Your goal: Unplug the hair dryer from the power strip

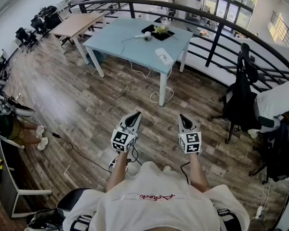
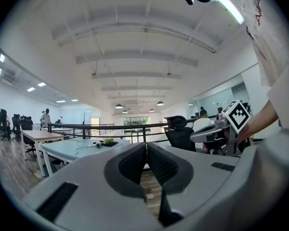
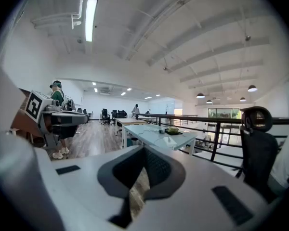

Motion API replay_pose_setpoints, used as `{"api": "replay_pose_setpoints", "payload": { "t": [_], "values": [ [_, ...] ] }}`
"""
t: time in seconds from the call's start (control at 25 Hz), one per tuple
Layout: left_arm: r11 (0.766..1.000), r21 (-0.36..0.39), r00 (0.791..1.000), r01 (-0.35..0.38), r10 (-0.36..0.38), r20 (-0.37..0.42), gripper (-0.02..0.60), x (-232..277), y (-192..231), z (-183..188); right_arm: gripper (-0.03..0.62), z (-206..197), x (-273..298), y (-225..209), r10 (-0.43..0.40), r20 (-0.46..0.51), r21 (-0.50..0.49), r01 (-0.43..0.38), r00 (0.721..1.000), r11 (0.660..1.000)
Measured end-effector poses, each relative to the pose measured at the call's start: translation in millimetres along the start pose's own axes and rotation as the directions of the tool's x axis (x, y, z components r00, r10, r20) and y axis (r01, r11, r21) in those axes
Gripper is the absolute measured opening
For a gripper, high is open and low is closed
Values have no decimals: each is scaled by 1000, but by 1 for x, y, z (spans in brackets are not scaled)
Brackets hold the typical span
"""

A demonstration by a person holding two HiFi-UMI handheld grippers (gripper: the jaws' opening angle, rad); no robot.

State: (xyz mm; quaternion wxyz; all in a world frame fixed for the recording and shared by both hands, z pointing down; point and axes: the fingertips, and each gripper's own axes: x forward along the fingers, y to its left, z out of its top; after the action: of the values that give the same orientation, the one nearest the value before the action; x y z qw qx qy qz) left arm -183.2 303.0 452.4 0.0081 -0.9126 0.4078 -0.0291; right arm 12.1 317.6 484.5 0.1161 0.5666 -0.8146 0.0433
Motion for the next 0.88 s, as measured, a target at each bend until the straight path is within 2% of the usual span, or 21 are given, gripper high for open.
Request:
{"api": "replay_pose_setpoints", "payload": {
  "t": [0.6,0.88],
  "values": [
    [1000,-28,1000,-10,10,-5,17,5,-14,-6,17,-12,-11,-9,13,-1,43,-13,1000,999],
    [999,-28,1000,-28,29,6,17,15,-29,-2,17,-31,-21,-14,39,-23,39,-38,999,999]
  ]
}}
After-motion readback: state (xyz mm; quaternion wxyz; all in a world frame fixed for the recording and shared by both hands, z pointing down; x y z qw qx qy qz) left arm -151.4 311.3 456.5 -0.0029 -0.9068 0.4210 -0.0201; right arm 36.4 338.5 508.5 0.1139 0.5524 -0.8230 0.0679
